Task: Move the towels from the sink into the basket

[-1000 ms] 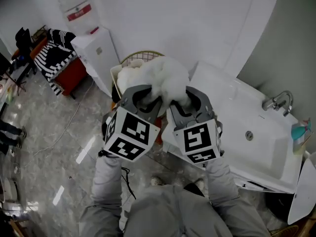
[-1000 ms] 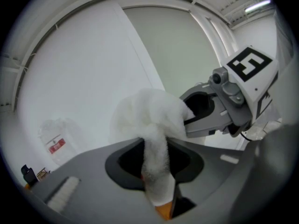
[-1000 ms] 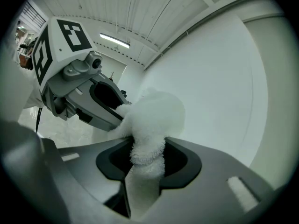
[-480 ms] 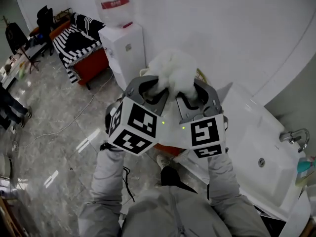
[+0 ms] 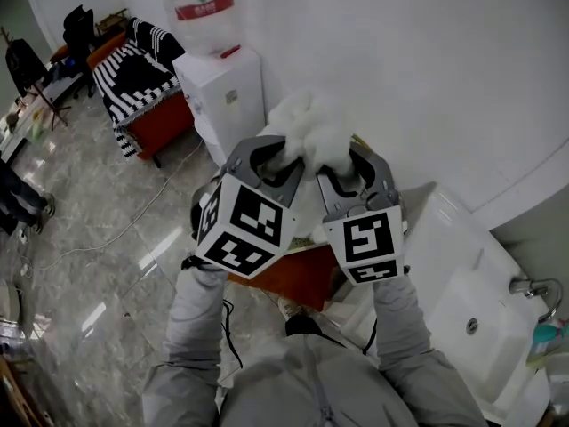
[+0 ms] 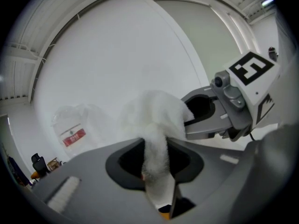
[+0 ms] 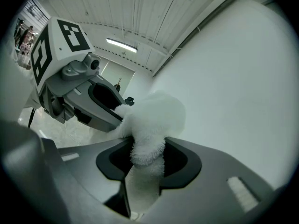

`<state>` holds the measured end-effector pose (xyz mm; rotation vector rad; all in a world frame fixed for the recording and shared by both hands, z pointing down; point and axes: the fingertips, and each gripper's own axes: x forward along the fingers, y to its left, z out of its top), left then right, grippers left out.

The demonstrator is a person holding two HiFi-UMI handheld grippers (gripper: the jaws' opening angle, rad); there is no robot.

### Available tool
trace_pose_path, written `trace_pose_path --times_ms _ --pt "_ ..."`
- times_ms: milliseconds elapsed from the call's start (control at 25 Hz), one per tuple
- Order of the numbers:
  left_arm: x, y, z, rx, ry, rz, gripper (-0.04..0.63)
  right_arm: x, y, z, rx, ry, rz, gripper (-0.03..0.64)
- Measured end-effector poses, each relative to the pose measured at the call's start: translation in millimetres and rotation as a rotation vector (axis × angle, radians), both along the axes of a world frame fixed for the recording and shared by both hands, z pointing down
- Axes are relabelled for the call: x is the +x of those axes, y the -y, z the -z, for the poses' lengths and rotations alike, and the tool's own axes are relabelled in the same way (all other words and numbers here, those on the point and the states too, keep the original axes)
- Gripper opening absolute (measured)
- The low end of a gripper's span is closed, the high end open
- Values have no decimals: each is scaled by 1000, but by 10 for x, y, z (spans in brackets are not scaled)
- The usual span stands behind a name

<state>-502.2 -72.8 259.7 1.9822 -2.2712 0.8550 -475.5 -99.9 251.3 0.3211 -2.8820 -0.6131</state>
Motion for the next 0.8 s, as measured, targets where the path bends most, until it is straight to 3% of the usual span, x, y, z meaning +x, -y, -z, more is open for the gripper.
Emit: trace_pose_path --times_ms 240,560,800 --pt "-349 447 -504 -49 -90 -20 156 -346 447 -495 -47 -87 -11 138" --pt "-327 694 -1931 -221 -328 -43 156 -317 704 -1982 -205 -386 -26 138" --pt "-403 774 -2868 -354 -465 -36 156 -401 790 -2930 -290 -579 -34 138"
